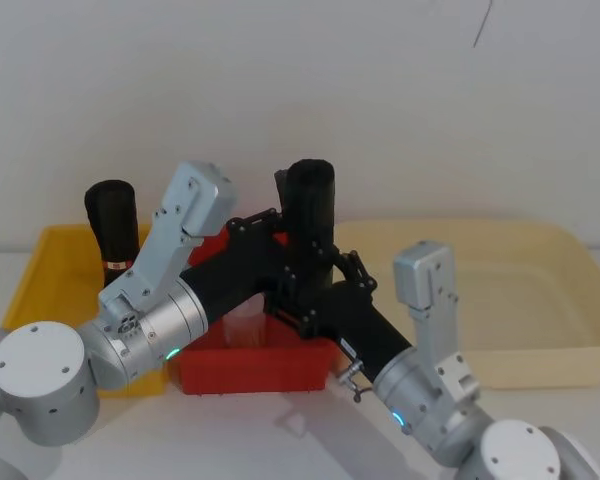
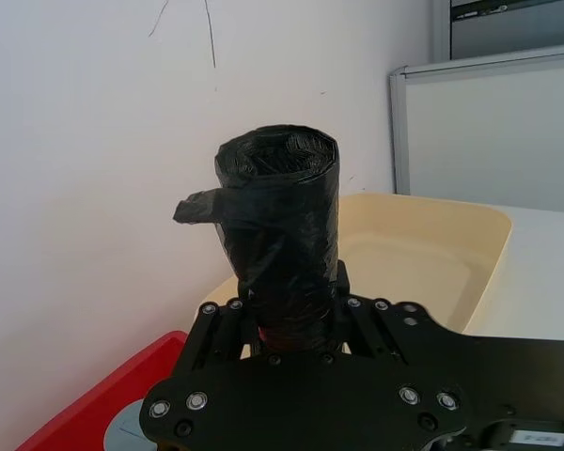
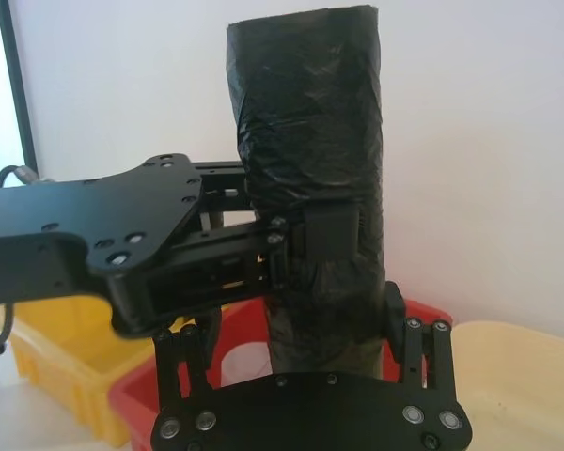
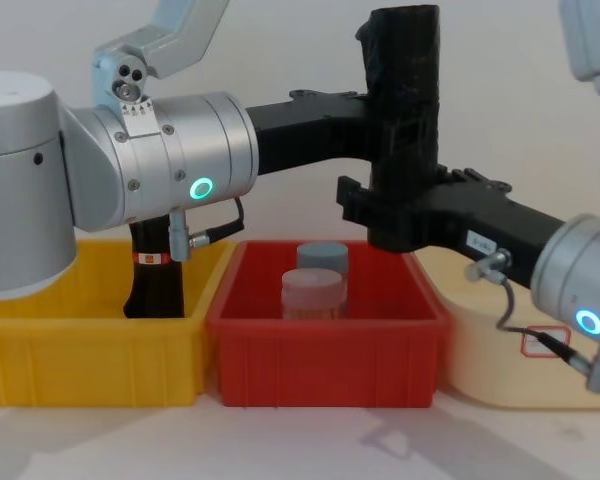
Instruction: Pick up the garbage bag with the one hand and transfer it to the other hand.
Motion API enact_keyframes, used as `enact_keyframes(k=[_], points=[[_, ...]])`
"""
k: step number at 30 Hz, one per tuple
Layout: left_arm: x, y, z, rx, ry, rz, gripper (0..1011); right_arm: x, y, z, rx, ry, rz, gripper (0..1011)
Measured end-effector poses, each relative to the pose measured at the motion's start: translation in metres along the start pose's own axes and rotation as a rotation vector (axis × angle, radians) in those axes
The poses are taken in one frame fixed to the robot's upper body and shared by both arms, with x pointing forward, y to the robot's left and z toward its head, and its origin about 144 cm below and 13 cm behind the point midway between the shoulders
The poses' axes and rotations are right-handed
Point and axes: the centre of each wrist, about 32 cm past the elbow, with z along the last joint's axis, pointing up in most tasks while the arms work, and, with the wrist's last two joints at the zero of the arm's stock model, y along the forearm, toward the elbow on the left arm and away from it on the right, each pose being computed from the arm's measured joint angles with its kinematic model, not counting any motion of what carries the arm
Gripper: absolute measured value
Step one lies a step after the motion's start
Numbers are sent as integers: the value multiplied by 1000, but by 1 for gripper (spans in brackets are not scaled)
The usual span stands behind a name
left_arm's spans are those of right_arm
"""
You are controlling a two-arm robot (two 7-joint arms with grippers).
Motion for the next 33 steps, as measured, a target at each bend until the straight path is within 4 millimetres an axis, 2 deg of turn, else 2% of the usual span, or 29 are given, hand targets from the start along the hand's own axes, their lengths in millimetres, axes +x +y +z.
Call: enact_keyframes(k=[13, 22, 23, 29, 33], points=[[0, 0, 0, 0, 0, 1, 404, 1, 26, -1, -17, -9, -3, 991], [0, 0, 0, 0, 0, 2, 404, 2, 33, 4, -42, -8, -6, 795], [0, 0, 0, 0, 0, 2, 404, 3, 34, 5, -47, -7, -6, 744], [0, 0, 0, 0, 0, 2, 404, 4, 35, 7, -60, 1, -12, 592], [0, 0, 0, 0, 0, 1, 404, 5, 35, 8, -64, 8, -15, 552]])
